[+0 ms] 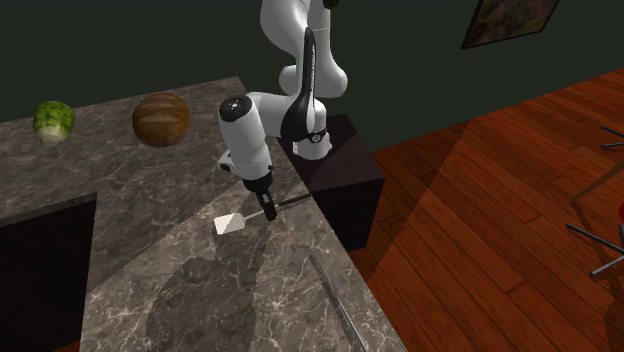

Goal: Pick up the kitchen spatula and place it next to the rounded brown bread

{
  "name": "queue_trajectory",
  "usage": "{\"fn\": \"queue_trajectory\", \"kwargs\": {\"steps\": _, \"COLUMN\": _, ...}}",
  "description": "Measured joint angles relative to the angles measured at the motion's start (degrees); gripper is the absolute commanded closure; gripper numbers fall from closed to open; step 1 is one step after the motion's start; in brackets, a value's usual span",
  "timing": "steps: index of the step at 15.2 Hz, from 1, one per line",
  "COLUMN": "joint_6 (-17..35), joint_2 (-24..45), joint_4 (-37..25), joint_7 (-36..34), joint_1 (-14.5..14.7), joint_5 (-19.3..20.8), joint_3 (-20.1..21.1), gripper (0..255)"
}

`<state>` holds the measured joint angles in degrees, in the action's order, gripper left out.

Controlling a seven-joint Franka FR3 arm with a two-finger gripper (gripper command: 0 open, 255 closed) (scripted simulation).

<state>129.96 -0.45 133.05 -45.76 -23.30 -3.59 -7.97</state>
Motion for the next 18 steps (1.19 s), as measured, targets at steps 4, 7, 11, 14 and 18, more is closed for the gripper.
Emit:
{"fn": "queue_trajectory", "kwargs": {"steps": 4, "joint_6": 0.2, "joint_2": 0.1, "joint_4": 0.1, "joint_7": 0.0, "joint_1": 0.0, "joint_5": 0.0, "joint_3": 0.0, "gripper": 0}}
{"fn": "queue_trajectory", "kwargs": {"steps": 7, "joint_6": 0.2, "joint_2": 0.1, "joint_4": 0.1, "joint_7": 0.0, "joint_1": 0.0, "joint_5": 0.0, "joint_3": 0.0, "gripper": 255}}
{"fn": "queue_trajectory", "kwargs": {"steps": 11, "joint_6": 0.2, "joint_2": 0.0, "joint_4": 0.1, "joint_7": 0.0, "joint_1": 0.0, "joint_5": 0.0, "joint_3": 0.0, "gripper": 255}}
{"fn": "queue_trajectory", "kwargs": {"steps": 14, "joint_6": 0.2, "joint_2": 0.0, "joint_4": 0.1, "joint_7": 0.0, "joint_1": 0.0, "joint_5": 0.0, "joint_3": 0.0, "gripper": 255}}
{"fn": "queue_trajectory", "kwargs": {"steps": 18, "joint_6": -0.7, "joint_2": -0.5, "joint_4": -0.3, "joint_7": -0.1, "joint_1": 0.0, "joint_5": 0.1, "joint_3": 0.0, "gripper": 255}}
